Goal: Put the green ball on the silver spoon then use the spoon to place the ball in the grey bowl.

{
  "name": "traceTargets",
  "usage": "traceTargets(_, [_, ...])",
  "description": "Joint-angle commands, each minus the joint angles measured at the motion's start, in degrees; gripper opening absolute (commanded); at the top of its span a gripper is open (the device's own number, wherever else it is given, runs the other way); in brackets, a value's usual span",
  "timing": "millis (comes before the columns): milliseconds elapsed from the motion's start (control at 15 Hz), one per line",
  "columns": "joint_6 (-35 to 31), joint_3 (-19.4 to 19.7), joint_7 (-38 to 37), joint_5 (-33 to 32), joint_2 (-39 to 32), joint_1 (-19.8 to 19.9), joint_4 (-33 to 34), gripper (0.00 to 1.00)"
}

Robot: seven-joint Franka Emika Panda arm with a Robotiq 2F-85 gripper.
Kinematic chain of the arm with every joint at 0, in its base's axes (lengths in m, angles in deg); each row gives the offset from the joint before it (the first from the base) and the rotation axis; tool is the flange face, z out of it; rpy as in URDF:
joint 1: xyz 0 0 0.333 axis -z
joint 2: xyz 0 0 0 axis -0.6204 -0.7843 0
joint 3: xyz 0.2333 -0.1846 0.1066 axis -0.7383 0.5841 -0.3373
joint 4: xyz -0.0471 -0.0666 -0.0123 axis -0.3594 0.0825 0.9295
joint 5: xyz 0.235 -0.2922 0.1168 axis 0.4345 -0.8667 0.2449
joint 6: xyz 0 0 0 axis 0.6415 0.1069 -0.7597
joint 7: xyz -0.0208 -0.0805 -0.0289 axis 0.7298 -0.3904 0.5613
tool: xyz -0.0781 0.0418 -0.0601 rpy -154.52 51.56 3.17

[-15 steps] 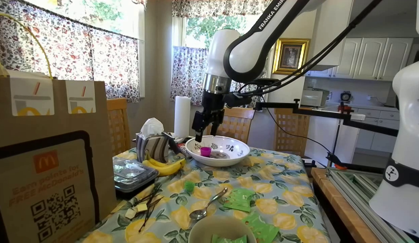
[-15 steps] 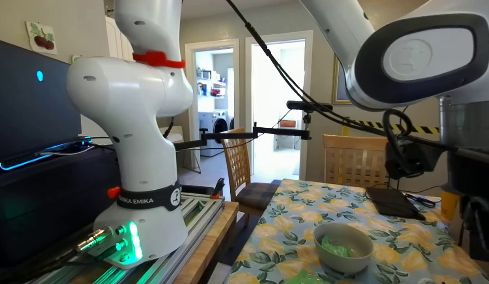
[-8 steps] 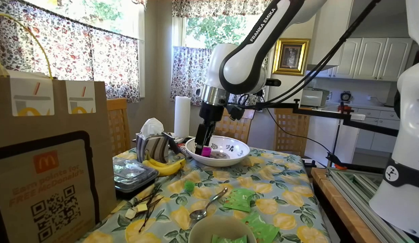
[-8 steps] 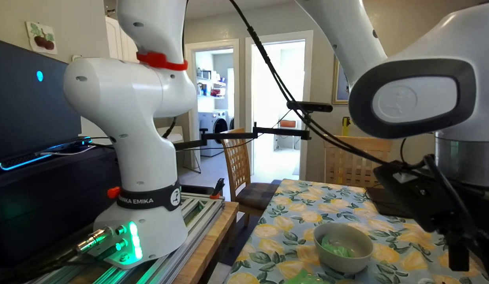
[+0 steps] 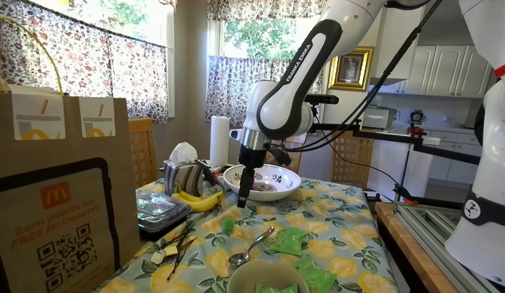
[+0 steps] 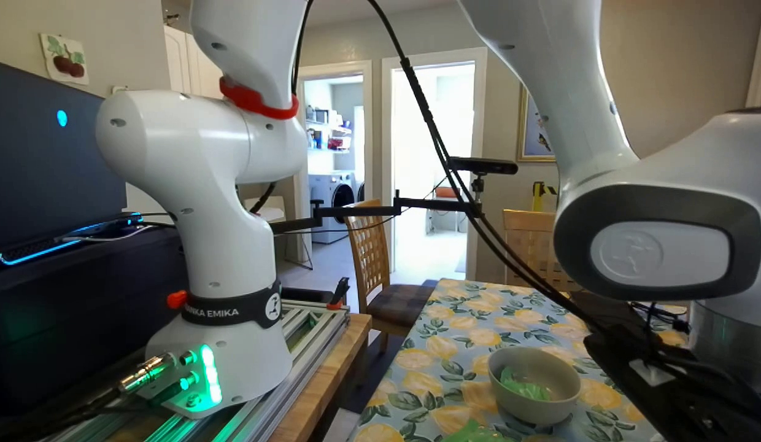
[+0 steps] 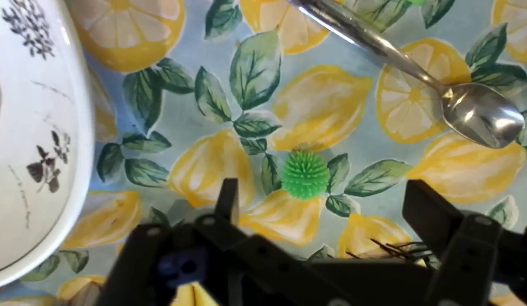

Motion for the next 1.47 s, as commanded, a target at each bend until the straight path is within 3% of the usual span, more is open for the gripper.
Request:
traceTargets(0, [0.6,1.2,-1.1,-2.0,-5.9,-1.1,5.9,1.0])
traceTargets(467, [4.2,3.1,-3.3,-5.0,-11.6,-3.8,13.4,1.0])
traceTargets(533, [4.7,2.7,-3.3,-4.9,-12.2,-3.7,14.0,0.91])
traceTargets(600, [5.5,2.7,-3.1,-4.9,-12.7,-4.0,14.8,0.98])
traceTargets(667, [6.4,2.3,-2.8,-4.7,-13.2,-3.9,15.4,0.92])
traceTargets(800, [7.3,3.2,-3.6,-5.3,-14.3,-5.4,16.4,0.68])
traceTargets(933, [7.8,4.0,-4.1,-6.2,-15.3,-6.6,17.2,0.58])
traceTargets(1267, [7.4,4.9,-5.0,-7.7,-15.3,-8.0,17.0,0.17])
traceTargets(1400, [7.6,4.5,-4.7,-8.1,-13.0,-8.2,15.0,0.11])
